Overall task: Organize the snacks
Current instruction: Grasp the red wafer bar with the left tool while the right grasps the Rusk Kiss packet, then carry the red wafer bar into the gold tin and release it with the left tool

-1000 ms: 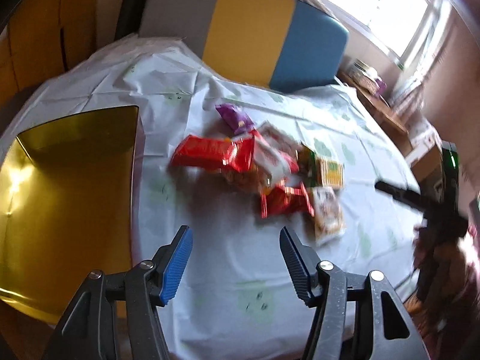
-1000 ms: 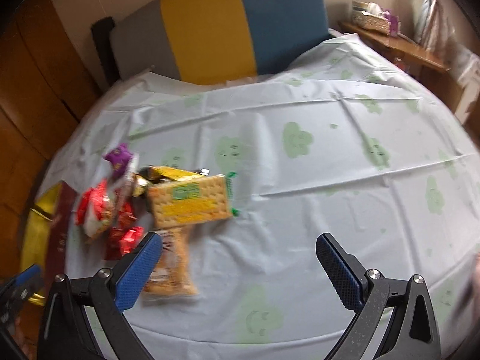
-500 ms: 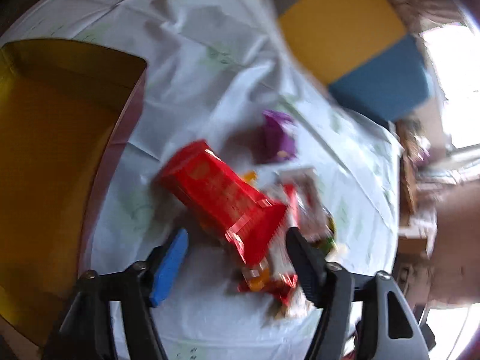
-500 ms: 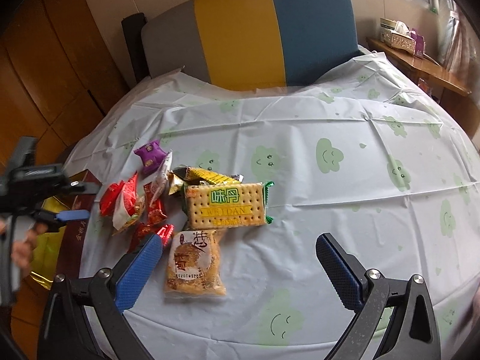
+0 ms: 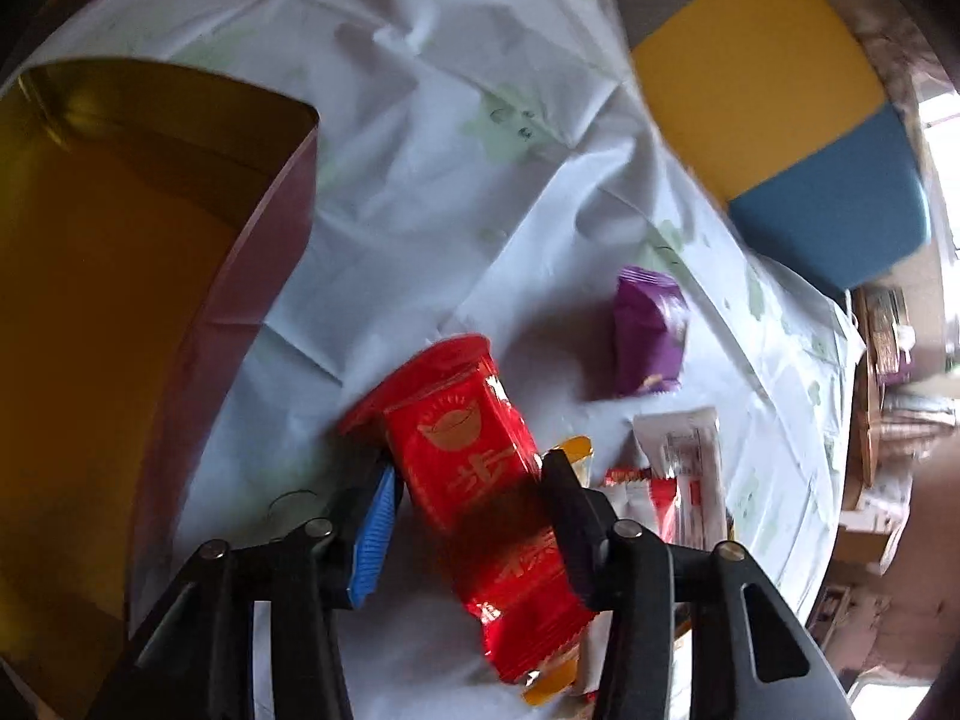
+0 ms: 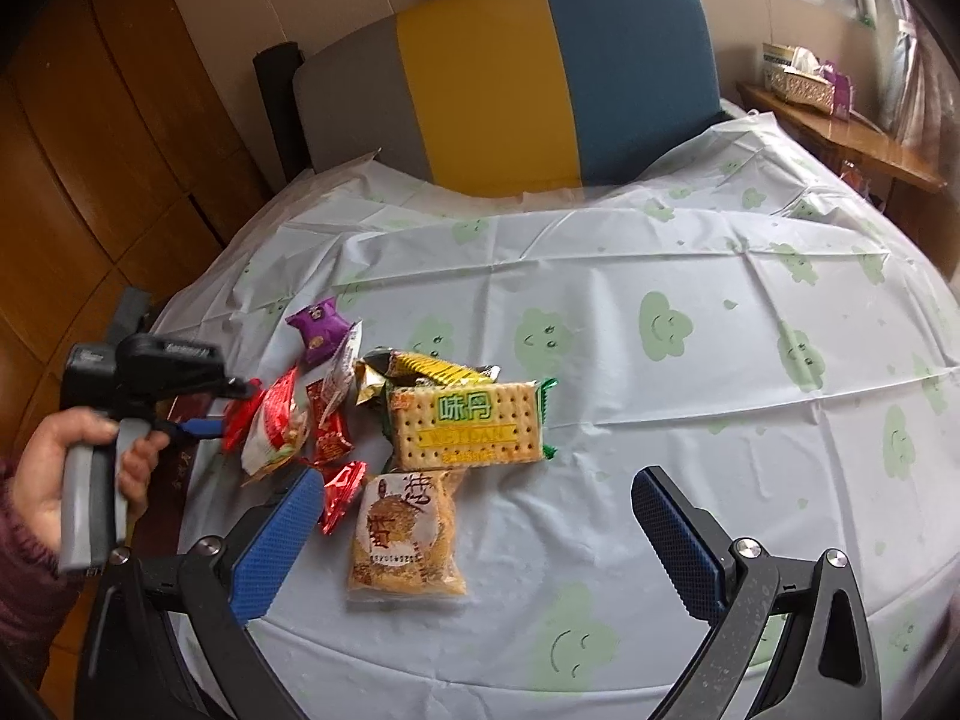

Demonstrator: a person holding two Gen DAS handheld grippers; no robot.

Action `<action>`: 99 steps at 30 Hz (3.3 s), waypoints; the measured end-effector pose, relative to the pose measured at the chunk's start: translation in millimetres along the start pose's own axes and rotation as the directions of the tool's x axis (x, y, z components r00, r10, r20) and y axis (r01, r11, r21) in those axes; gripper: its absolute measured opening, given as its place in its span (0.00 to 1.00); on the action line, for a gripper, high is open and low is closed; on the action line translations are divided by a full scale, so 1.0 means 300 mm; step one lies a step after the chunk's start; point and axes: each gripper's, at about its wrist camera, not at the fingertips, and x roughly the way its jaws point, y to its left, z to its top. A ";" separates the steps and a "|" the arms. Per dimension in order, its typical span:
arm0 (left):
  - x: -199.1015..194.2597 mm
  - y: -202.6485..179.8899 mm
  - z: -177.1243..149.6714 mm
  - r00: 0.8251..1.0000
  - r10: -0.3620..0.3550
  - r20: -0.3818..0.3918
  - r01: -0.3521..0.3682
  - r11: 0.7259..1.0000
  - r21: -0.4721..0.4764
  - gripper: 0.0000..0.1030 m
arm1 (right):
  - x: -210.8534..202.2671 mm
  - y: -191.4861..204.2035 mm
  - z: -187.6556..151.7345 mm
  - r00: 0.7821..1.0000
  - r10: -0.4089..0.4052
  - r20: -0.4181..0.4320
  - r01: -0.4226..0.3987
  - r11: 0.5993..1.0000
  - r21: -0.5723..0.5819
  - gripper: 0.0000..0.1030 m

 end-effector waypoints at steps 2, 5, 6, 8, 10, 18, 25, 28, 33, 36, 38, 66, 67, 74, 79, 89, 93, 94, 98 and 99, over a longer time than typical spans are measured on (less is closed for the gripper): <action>-0.027 0.006 -0.025 0.999 -0.025 0.024 0.024 0.998 0.053 0.45 | 0.003 -0.005 0.000 1.000 -0.003 -0.006 0.003 1.000 0.005 1.00; -0.082 0.014 -0.093 0.997 -0.048 0.057 0.038 0.985 0.169 0.44 | 0.011 -0.005 -0.004 1.000 -0.013 -0.016 0.013 1.000 -0.002 1.00; -0.096 0.018 -0.123 0.997 -0.062 0.051 0.050 0.977 0.207 0.44 | 0.014 -0.003 -0.006 1.000 -0.016 -0.019 0.016 1.000 -0.005 1.00; -0.131 0.028 -0.184 0.996 -0.079 0.052 0.061 0.957 0.283 0.44 | 0.020 0.001 -0.011 0.999 -0.019 -0.028 0.019 1.000 -0.014 1.00; -0.164 0.032 -0.262 0.994 -0.092 0.056 0.064 0.924 0.378 0.44 | 0.026 0.008 -0.017 0.999 -0.020 -0.038 0.019 1.000 -0.025 1.00; -0.201 0.051 -0.561 0.993 -0.101 0.059 0.038 0.758 0.652 0.44 | 0.054 0.099 -0.046 0.996 0.028 -0.085 -0.037 0.993 -0.112 0.74; -0.151 0.131 -0.659 0.995 -0.077 0.067 0.012 0.741 0.671 0.44 | 0.117 0.315 -0.026 0.986 0.113 -0.123 -0.140 0.961 -0.238 0.57; -0.163 0.137 -0.670 0.992 -0.086 0.087 0.004 0.733 0.681 0.44 | 0.184 0.403 0.007 0.976 0.141 -0.165 -0.181 0.948 -0.262 0.57; -0.159 0.143 -0.670 0.991 -0.103 0.084 0.020 0.738 0.674 0.44 | 0.298 0.511 0.051 0.969 0.117 -0.219 -0.184 0.929 -0.320 0.57; -0.148 0.143 -0.659 0.990 -0.113 0.083 0.029 0.743 0.669 0.44 | 0.372 0.543 0.054 0.965 0.050 -0.256 -0.145 0.919 -0.367 0.57; -0.148 0.155 -0.663 0.989 -0.119 0.086 0.032 0.742 0.669 0.44 | 0.405 0.551 0.044 0.965 -0.007 -0.263 -0.103 0.910 -0.401 0.34; -0.485 0.390 -0.218 0.943 -0.148 0.298 -0.007 0.887 0.462 0.43 | 0.206 0.484 -0.338 0.921 0.099 -0.376 -0.250 0.891 -0.379 0.30; -0.470 0.389 -0.188 0.944 -0.126 0.305 -0.029 0.889 0.456 0.43 | 0.210 0.482 -0.341 0.922 0.101 -0.374 -0.251 0.892 -0.377 0.31; -0.351 0.345 -0.027 0.957 -0.050 0.287 -0.098 0.872 0.480 0.43 | 0.212 0.466 -0.339 0.922 0.132 -0.364 -0.265 0.900 -0.346 0.32; -0.268 0.301 0.061 0.960 -0.022 0.279 -0.125 0.858 0.498 0.44 | 0.206 0.467 -0.342 0.924 0.143 -0.355 -0.266 0.908 -0.325 0.32; -0.314 0.338 0.047 0.938 0.022 0.345 -0.165 0.906 0.390 0.49 | 0.209 0.467 -0.344 0.932 0.133 -0.337 -0.249 0.911 -0.328 0.33; -0.382 0.357 -0.060 0.915 0.028 0.402 -0.193 0.906 0.377 0.49 | 0.209 0.477 -0.351 0.941 0.116 -0.318 -0.229 0.910 -0.346 0.33; -0.398 0.365 -0.087 0.912 0.025 0.410 -0.191 0.909 0.369 0.49 | 0.206 0.480 -0.354 0.944 0.111 -0.311 -0.223 0.910 -0.350 0.34; -0.454 0.402 -0.191 0.894 0.044 0.446 -0.210 0.920 0.330 0.49 | 0.199 0.485 -0.362 0.953 0.088 -0.291 -0.196 0.909 -0.368 0.34; -0.470 0.416 -0.219 0.887 0.054 0.458 -0.219 0.924 0.315 0.49 | 0.199 0.486 -0.362 0.954 0.084 -0.289 -0.191 0.910 -0.368 0.34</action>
